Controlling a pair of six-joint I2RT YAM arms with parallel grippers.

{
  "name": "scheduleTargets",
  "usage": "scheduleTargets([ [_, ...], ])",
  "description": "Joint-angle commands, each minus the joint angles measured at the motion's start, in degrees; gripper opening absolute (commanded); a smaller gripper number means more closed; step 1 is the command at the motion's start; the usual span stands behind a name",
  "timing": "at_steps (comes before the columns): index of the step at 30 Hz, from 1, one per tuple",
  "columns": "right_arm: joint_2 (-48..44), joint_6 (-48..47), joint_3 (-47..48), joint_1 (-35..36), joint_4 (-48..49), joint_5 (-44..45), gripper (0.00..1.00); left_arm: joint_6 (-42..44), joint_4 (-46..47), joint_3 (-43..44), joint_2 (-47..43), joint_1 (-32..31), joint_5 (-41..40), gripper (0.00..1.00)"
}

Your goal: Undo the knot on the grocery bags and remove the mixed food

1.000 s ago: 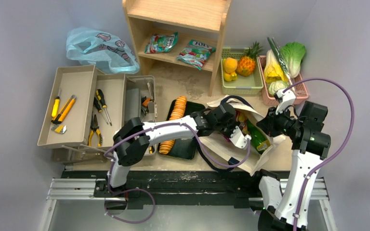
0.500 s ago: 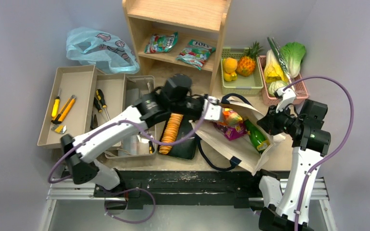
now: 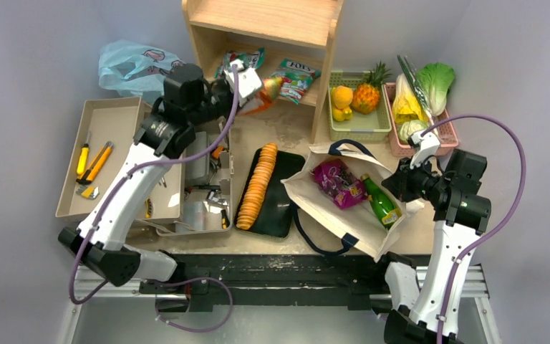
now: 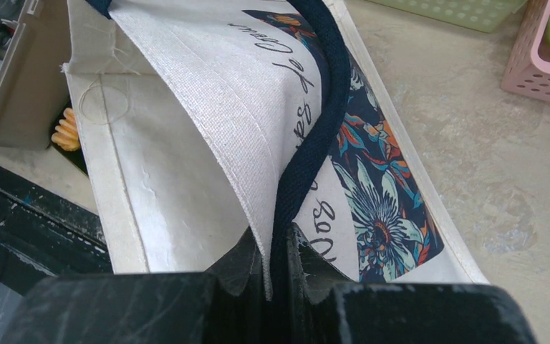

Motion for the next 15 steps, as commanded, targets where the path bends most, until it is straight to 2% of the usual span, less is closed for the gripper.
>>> scheduleTargets([
  [1,-1.14,0.61,0.65,0.21,1.80,-3.86,0.00,8.49,12.37,5.79,5.44,5.63,-14.52,0.00],
  [5,-1.08,0.56,0.50,0.23,1.83,-3.50,0.00,16.25,22.72,5.12,9.97,6.58,-16.84,0.00],
  [9,-0.72,0.36,0.81,0.23,1.87,-2.67,0.00,21.48,31.01,4.83,15.06,6.44,-13.87,0.00],
  [15,-0.83,0.47,1.09,0.21,1.91,-2.01,0.00,22.69,32.46,9.83,22.49,5.96,-13.63,0.00],
])
